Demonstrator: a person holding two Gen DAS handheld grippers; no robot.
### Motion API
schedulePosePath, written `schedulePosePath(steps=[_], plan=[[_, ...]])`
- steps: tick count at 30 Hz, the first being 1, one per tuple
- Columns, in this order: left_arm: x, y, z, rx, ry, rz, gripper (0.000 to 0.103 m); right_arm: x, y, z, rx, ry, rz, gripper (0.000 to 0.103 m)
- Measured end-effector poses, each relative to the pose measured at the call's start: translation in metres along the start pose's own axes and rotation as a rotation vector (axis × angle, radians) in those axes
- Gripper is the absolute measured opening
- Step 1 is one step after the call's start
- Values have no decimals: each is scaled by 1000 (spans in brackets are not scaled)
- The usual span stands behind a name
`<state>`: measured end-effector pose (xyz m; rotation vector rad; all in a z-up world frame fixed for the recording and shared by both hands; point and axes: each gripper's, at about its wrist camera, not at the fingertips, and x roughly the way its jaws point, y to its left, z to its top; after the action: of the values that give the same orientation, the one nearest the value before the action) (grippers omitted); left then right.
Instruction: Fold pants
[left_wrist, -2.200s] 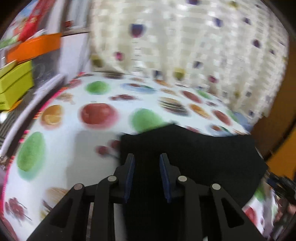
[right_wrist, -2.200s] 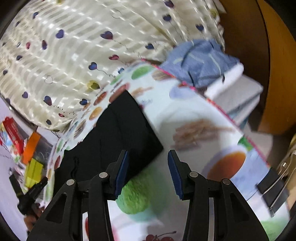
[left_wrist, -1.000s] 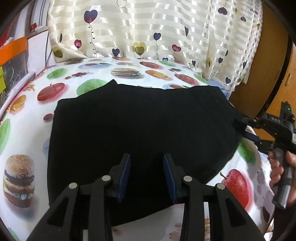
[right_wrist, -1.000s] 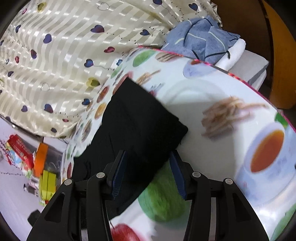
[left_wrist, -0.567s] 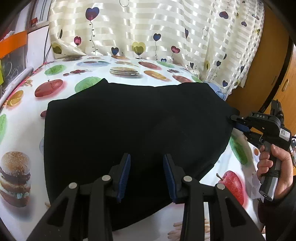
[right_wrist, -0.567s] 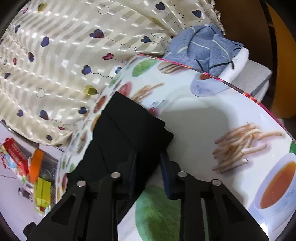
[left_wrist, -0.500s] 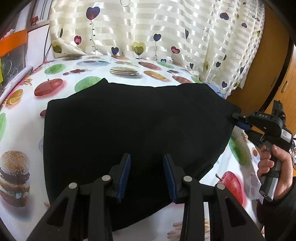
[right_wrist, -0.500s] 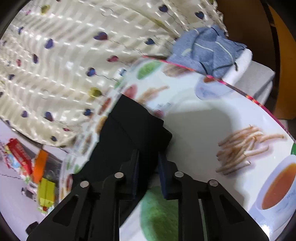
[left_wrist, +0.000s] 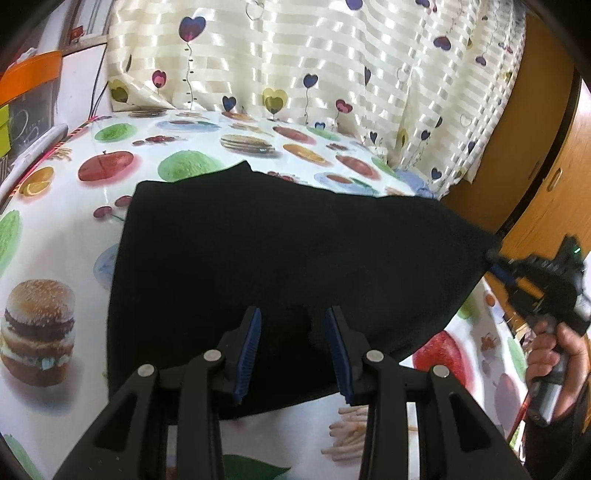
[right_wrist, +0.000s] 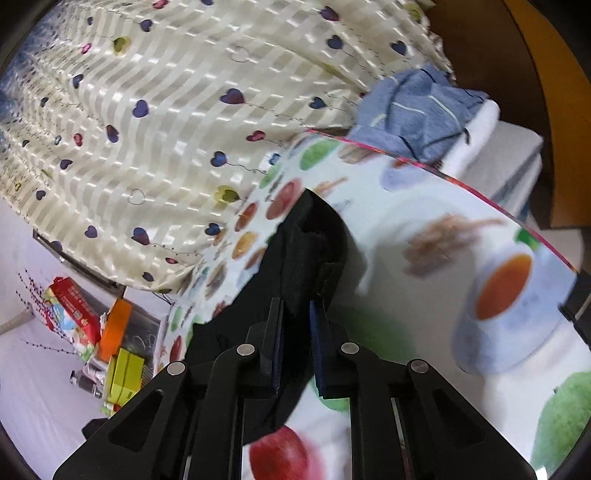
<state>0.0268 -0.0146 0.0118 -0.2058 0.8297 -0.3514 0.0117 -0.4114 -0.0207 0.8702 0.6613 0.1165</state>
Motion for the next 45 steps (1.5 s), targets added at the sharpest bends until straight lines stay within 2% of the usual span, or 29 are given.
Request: schedulePosePath(steps=[3, 4, 5, 7, 13, 15, 17, 21, 27, 34, 35, 37, 40, 42, 45], plan=[[-7, 7, 0, -25, -20, 7, 39, 13, -13, 4, 58, 40, -48, 22], [-10, 10, 0, -34, -25, 11, 39, 17, -17, 4, 77, 42, -65, 28], [-12, 13, -1, -43, -30, 12, 39, 19, -19, 5, 94, 42, -69, 34], [-17, 19, -1, -58, -39, 17, 39, 24, -22, 7, 109, 42, -62, 39], [-13, 37, -5, -98, -26, 43, 39, 34, -22, 14, 112, 24, -63, 40], [-11, 38, -7, -105, -17, 43, 39, 36, -21, 16, 98, 17, -80, 25], [-11, 39, -8, -100, -16, 43, 39, 37, -21, 17, 94, 14, -63, 21], [-14, 41, -7, -103, -23, 39, 39, 28, -4, 20, 41, -16, -35, 18], [-27, 52, -4, -137, -58, 54, 39, 19, 61, 24, -136, -19, 76, 16], [-40, 76, -5, -196, -84, 93, 39, 30, 145, -4, -362, 65, 216, 8], [-41, 79, -5, -204, -87, 98, 39, 33, 156, -11, -397, 83, 240, 0], [-44, 85, -6, -220, -92, 109, 39, 37, 179, -27, -461, 117, 290, 0], [-46, 93, -8, -243, -95, 125, 39, 45, 209, -55, -565, 172, 317, 0], [-47, 97, -10, -252, -94, 131, 39, 52, 214, -68, -610, 196, 315, 0], [-49, 99, -13, -250, -93, 130, 39, 51, 200, -64, -603, 141, 281, 0]])
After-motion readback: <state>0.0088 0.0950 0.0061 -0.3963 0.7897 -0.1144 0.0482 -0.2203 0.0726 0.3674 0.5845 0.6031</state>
